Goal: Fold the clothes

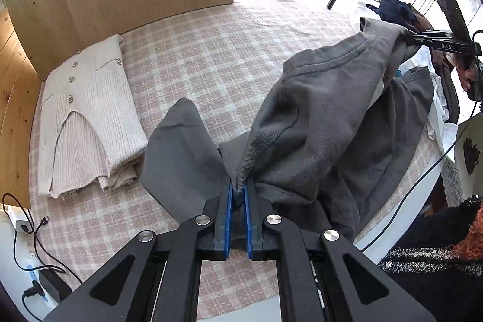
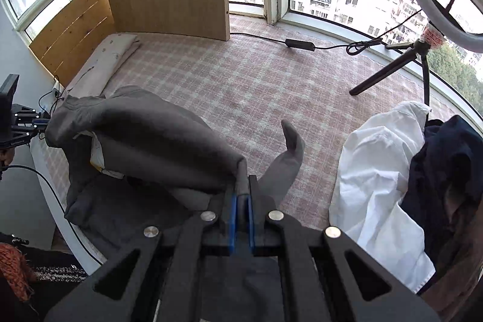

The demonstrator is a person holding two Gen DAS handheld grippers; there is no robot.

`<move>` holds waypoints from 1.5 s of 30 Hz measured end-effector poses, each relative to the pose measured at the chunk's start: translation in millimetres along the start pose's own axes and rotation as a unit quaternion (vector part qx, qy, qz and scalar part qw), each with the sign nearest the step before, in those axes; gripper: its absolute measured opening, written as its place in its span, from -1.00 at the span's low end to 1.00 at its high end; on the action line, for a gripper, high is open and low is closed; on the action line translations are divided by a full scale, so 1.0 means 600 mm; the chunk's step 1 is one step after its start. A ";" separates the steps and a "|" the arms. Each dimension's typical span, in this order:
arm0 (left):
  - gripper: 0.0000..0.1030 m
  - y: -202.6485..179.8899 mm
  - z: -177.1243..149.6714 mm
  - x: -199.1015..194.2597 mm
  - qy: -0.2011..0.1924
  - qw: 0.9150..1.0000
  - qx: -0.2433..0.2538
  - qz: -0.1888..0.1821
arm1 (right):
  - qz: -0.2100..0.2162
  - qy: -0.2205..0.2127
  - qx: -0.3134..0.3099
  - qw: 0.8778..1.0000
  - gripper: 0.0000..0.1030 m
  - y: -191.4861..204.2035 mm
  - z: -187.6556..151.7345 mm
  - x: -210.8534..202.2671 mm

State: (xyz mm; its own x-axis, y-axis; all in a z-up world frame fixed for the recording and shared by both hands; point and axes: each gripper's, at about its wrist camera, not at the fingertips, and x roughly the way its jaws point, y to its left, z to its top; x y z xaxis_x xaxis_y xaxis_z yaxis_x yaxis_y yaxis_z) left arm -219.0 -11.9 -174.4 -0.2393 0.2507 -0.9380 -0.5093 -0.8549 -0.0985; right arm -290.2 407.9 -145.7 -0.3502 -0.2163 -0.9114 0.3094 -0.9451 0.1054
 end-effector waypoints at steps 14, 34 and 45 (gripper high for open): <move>-0.69 -0.092 -0.070 -0.009 0.038 0.995 0.093 0.017 | -0.063 0.067 -0.023 0.995 -0.41 0.043 -0.178 0.019; -0.97 -0.169 -0.035 0.079 0.075 0.986 0.129 -0.075 | -0.022 0.030 -0.194 0.980 -0.20 0.158 -0.198 -0.030; -0.98 -0.094 -0.054 0.014 0.059 0.995 0.077 -0.024 | -0.033 0.080 -0.419 0.904 -0.10 0.253 -0.234 0.090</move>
State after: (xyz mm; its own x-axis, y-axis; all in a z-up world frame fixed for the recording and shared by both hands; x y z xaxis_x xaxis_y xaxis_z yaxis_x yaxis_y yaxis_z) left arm -165.6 23.8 -187.8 -0.1180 0.2259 -0.9670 -0.6405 -0.7615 -0.0997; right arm -137.9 287.0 -234.9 -0.2800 -0.0642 -0.9578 0.8767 -0.4236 -0.2279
